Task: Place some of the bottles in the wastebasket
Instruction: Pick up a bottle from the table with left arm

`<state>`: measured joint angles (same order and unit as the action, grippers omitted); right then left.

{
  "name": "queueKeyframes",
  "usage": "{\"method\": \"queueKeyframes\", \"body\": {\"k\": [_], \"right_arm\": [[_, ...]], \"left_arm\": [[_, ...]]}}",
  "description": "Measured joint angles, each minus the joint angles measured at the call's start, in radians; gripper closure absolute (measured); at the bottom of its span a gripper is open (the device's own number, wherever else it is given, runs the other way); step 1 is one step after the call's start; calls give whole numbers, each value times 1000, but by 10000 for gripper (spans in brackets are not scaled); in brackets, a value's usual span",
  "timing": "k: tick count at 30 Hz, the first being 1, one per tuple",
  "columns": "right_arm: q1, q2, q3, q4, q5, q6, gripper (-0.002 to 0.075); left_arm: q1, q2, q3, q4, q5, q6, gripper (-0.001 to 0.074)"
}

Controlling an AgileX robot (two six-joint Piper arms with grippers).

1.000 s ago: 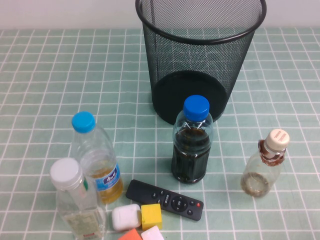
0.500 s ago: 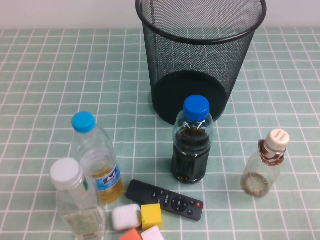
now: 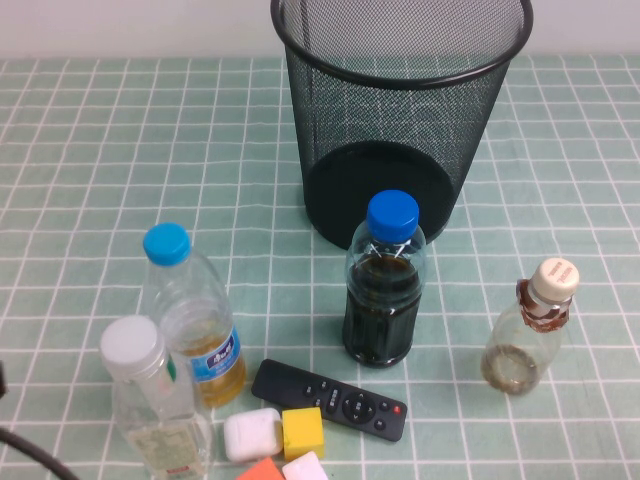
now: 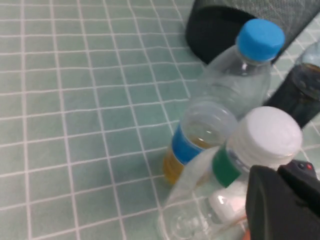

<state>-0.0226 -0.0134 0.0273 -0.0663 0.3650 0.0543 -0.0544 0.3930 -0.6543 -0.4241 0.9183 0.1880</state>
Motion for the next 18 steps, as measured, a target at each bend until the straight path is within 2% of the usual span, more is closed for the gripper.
{"method": "queueKeyframes", "body": {"k": [3, 7, 10, 13, 18], "right_arm": [[0, 0, 0, 0, 0, 0, 734], [0, 0, 0, 0, 0, 0, 734], [0, 0, 0, 0, 0, 0, 734], [0, 0, 0, 0, 0, 0, 734], [0, 0, 0, 0, 0, 0, 734]], "left_arm": [[-118, 106, -56, 11, -4, 45, 739], [-326, 196, -76, 33, -75, 104, 739], [-423, 229, -78, 50, -171, 117, 740], [-474, 237, -48, 59, -312, 129, 740], [-493, 235, 77, 31, -560, 154, 736]]}}
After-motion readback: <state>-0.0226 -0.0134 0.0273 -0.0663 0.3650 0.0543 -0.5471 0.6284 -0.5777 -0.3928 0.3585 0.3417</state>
